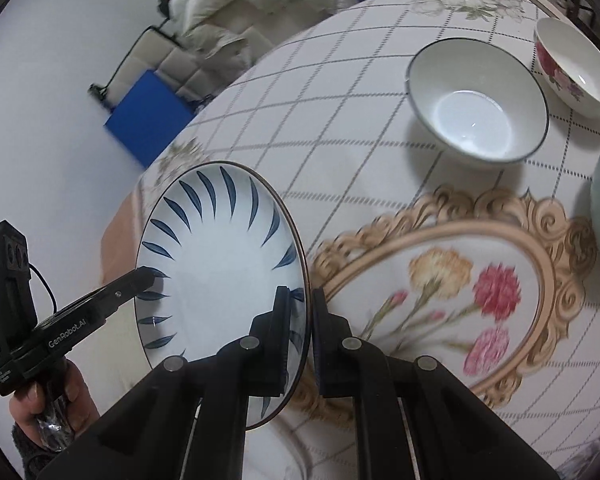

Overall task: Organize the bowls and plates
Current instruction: 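Carry the blue-striped plate with both tools onto the plate stack, release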

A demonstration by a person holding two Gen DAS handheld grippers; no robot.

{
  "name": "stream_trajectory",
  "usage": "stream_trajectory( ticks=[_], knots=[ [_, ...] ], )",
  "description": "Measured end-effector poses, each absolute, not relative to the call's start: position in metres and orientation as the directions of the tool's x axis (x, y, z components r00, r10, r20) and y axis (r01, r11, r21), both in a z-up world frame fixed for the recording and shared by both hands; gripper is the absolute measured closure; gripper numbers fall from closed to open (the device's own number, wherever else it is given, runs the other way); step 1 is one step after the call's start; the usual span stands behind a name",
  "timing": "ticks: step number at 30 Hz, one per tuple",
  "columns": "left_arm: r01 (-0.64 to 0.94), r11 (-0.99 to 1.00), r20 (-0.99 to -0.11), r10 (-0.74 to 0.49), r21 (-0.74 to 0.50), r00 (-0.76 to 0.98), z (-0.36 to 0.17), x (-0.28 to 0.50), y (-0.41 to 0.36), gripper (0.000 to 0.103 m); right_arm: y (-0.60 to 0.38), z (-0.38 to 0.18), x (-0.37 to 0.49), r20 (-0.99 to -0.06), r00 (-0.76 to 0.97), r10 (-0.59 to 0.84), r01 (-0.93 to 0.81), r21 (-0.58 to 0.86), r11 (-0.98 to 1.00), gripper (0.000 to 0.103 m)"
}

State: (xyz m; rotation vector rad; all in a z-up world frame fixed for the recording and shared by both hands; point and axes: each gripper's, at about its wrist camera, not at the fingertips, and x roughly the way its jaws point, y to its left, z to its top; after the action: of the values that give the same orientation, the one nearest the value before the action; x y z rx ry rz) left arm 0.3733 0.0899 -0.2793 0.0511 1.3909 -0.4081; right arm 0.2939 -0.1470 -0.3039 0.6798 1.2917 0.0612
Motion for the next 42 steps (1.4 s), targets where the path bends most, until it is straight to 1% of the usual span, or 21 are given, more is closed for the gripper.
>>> stream_trajectory(
  ticks=[4, 9, 16, 21, 31, 42],
  knots=[
    [0.276, 0.941, -0.961, -0.242, -0.197, 0.137, -0.263, 0.335, 0.121, 0.086, -0.122, -0.287, 0.265, -0.854, 0.293, 0.43, 0.27, 0.505, 0.82, 0.092],
    [0.216, 0.959, -0.966, -0.219, -0.186, 0.138, -0.264, 0.293, 0.154, 0.086, -0.085, -0.28, 0.228, -0.857, 0.252, 0.449, 0.194, 0.5, 0.844, 0.092],
    [0.125, 0.976, -0.979, -0.188, -0.177, 0.084, -0.291, 0.242, 0.197, 0.086, -0.047, -0.303, 0.194, -0.864, 0.167, 0.475, 0.136, 0.497, 0.857, 0.092],
    [0.091, 0.982, -0.985, -0.171, -0.167, 0.038, -0.316, 0.219, 0.212, 0.086, -0.026, -0.326, 0.18, -0.879, 0.106, 0.466, 0.098, 0.475, 0.874, 0.092],
    [0.092, 0.989, -0.993, -0.117, -0.118, -0.015, -0.349, 0.203, 0.216, 0.086, -0.007, -0.359, 0.176, -0.903, 0.036, 0.429, 0.067, 0.431, 0.9, 0.092],
    [0.171, 0.985, -1.0, 0.018, 0.014, -0.024, -0.357, 0.195, 0.199, 0.086, 0.008, -0.376, 0.169, -0.925, -0.032, 0.379, 0.034, 0.378, 0.925, 0.091]
  ],
)
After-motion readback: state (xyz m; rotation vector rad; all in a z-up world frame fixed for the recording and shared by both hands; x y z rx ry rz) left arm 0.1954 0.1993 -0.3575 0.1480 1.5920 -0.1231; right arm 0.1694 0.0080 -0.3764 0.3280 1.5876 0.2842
